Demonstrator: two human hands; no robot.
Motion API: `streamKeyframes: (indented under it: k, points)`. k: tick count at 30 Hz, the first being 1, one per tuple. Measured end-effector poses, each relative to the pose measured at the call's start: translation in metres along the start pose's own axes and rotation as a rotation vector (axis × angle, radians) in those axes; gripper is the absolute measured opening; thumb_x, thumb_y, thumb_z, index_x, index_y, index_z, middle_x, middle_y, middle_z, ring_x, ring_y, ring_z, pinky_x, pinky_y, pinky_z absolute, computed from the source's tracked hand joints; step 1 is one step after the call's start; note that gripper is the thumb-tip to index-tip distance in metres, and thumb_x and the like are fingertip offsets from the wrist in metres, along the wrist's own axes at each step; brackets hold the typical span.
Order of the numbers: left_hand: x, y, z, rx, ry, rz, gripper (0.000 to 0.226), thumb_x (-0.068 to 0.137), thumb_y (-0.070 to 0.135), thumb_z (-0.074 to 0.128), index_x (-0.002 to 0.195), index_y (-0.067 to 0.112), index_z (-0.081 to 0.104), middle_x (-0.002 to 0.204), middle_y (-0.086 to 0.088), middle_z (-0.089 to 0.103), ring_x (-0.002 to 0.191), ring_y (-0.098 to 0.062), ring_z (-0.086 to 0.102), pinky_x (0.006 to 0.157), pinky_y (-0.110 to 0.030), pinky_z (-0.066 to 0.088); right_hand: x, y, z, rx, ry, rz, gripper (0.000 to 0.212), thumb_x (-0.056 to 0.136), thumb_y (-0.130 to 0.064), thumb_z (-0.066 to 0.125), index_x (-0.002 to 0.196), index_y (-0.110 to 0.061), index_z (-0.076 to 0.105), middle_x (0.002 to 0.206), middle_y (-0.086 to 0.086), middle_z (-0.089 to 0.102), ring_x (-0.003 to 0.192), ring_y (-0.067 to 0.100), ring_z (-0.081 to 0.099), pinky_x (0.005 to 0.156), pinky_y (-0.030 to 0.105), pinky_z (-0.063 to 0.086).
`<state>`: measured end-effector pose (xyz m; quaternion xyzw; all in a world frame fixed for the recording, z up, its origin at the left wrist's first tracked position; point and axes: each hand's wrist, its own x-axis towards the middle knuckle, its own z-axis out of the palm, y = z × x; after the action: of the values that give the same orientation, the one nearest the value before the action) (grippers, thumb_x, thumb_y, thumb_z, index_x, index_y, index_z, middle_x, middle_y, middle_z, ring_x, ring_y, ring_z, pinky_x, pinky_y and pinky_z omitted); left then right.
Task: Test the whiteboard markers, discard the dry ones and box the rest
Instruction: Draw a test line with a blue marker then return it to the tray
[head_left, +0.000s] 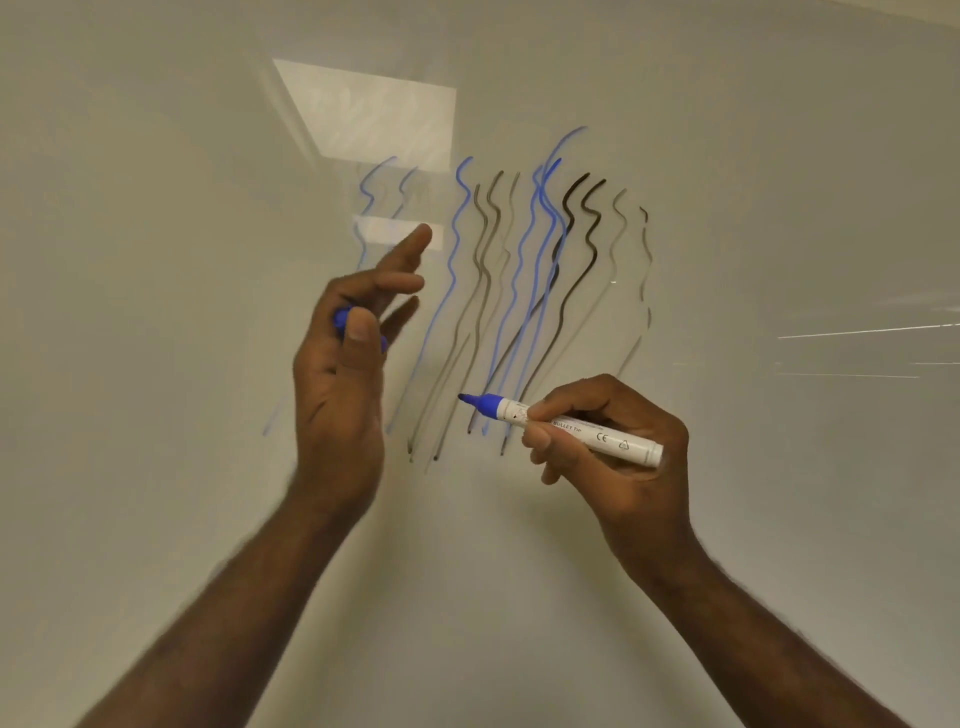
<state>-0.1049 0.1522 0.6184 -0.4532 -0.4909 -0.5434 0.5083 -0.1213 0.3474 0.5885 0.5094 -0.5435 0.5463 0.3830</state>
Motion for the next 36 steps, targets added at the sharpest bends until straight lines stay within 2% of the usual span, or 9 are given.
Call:
streamKeyframes:
  k: [5, 8, 13, 19, 23, 25, 29, 32, 36]
  points:
    - [-0.028, 0.001, 0.017, -0.183, 0.062, -0.138, 0.041, 0.107, 0.021, 0.013, 0.124, 0.013, 0.049, 0.155, -0.013, 0.044, 0.145, -0.029, 0.041, 0.119, -0.059, 0.03, -0.013, -0.008, 0.018, 0.117, -0.06, 0.011, 0.021, 0.091, -0.02, 0.062, 0.107, -0.012, 0.072, 0.098, 0.005, 0.077, 0.078, 0.028, 0.073, 0.056, 0.03, 0.058]
    - [-0.034, 0.003, 0.021, -0.256, 0.093, -0.195, 0.042, 0.104, 0.038, 0.023, 0.127, 0.012, 0.048, 0.155, -0.012, 0.045, 0.144, -0.028, 0.043, 0.119, -0.058, 0.032, -0.016, -0.008, 0.025, 0.098, -0.057, 0.014, 0.021, 0.092, -0.021, 0.061, 0.108, -0.015, 0.072, 0.098, 0.002, 0.076, 0.076, 0.026, 0.073, 0.055, 0.027, 0.058]
    - [-0.036, 0.005, 0.021, -0.294, 0.113, -0.243, 0.052, 0.1, 0.05, 0.033, 0.131, 0.01, 0.047, 0.153, -0.013, 0.048, 0.143, -0.03, 0.045, 0.116, -0.055, 0.038, -0.018, -0.01, 0.029, 0.109, -0.059, 0.034, 0.021, 0.092, -0.021, 0.062, 0.108, -0.013, 0.072, 0.097, 0.005, 0.076, 0.075, 0.028, 0.073, 0.055, 0.027, 0.057]
    - [-0.041, 0.007, 0.021, -0.286, 0.112, -0.259, 0.044, 0.107, 0.034, 0.015, 0.111, 0.008, 0.051, 0.135, -0.018, 0.064, 0.133, -0.035, 0.055, 0.114, -0.061, 0.037, -0.017, -0.01, 0.034, 0.032, -0.06, 0.076, 0.016, 0.093, -0.009, 0.068, 0.106, -0.015, 0.076, 0.088, -0.008, 0.075, 0.066, 0.018, 0.071, 0.051, 0.024, 0.056]
    - [-0.049, 0.007, 0.025, -0.324, 0.15, -0.28, 0.042, 0.103, 0.049, 0.036, 0.099, 0.011, 0.053, 0.129, -0.021, 0.067, 0.128, -0.04, 0.059, 0.11, -0.052, 0.045, -0.02, -0.013, 0.04, 0.003, -0.053, 0.101, 0.019, 0.091, -0.012, 0.069, 0.108, -0.021, 0.072, 0.084, -0.019, 0.072, 0.058, 0.011, 0.065, 0.051, 0.015, 0.05]
    - [-0.052, 0.007, 0.026, -0.392, 0.133, -0.28, 0.039, 0.101, 0.047, 0.035, 0.095, 0.013, 0.054, 0.128, -0.023, 0.067, 0.128, -0.042, 0.058, 0.107, -0.049, 0.047, -0.02, -0.015, 0.043, 0.019, -0.048, 0.129, 0.021, 0.089, -0.011, 0.069, 0.107, -0.022, 0.072, 0.086, -0.019, 0.072, 0.057, 0.009, 0.064, 0.051, 0.012, 0.048]
    - [-0.057, 0.007, 0.028, -0.468, 0.123, -0.279, 0.036, 0.102, 0.038, 0.024, 0.094, 0.009, 0.044, 0.125, -0.018, 0.07, 0.125, -0.04, 0.061, 0.107, -0.05, 0.047, -0.019, -0.021, 0.047, 0.111, -0.028, 0.247, 0.017, 0.087, -0.014, 0.074, 0.102, -0.021, 0.075, 0.08, -0.011, 0.073, 0.05, 0.008, 0.057, 0.045, 0.014, 0.043]
    - [-0.059, 0.003, 0.025, -0.46, 0.104, -0.283, 0.037, 0.102, 0.039, 0.024, 0.093, 0.007, 0.042, 0.126, -0.022, 0.068, 0.126, -0.04, 0.06, 0.11, -0.051, 0.044, -0.019, -0.024, 0.05, 0.212, -0.02, 0.427, 0.018, 0.085, -0.022, 0.074, 0.102, -0.02, 0.077, 0.081, 0.003, 0.076, 0.041, 0.009, 0.048, 0.04, 0.016, 0.038]
    - [-0.071, -0.002, 0.008, -0.417, 0.01, -0.331, 0.038, 0.103, 0.037, 0.021, 0.091, 0.006, 0.039, 0.131, -0.027, 0.063, 0.132, -0.041, 0.055, 0.112, -0.051, 0.041, -0.03, -0.014, 0.054, 0.332, -0.066, 0.67, 0.017, 0.094, -0.01, 0.067, 0.107, -0.016, 0.076, 0.082, 0.012, 0.074, 0.037, 0.008, 0.039, 0.036, 0.016, 0.031]
